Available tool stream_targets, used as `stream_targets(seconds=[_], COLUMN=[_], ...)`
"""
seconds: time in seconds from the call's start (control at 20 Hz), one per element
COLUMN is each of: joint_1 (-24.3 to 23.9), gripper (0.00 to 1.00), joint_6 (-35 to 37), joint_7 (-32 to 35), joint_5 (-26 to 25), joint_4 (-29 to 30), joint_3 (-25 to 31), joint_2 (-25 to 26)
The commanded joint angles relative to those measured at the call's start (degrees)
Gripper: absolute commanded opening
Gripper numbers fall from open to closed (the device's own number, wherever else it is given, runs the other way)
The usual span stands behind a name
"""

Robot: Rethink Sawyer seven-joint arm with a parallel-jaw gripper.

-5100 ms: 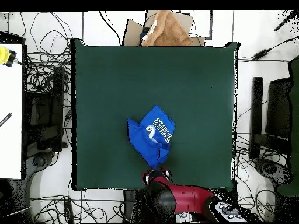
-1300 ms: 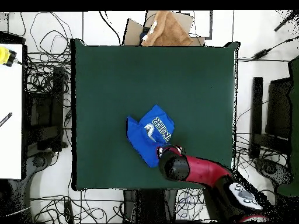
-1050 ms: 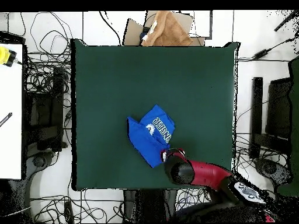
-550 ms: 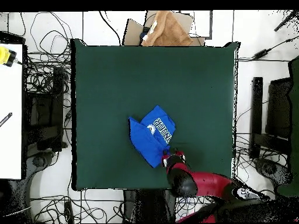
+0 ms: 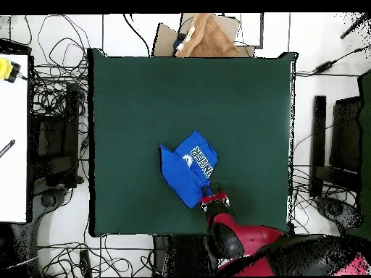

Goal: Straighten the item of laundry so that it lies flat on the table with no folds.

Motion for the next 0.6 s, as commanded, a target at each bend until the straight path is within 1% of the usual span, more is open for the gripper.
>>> stream_targets(seconds=[0.05, 0.5, 0.55, 0.6], joint_1=[4.6, 8.8, 9.0, 9.2], gripper=[1.00, 1.00, 0.00, 0.00], joint_6=[13.4, 15.1, 15.1, 15.0], joint_7=[7.3, 8.1, 8.3, 8.6], joint_5=[1.3, 4.9, 5.2, 5.6], joint_4=[-7.1, -6.5, -6.4, -6.2], joint_3=[0.6, -0.5, -0.5, -0.5], joint_2=[10.8, 9.8, 9.9, 10.0])
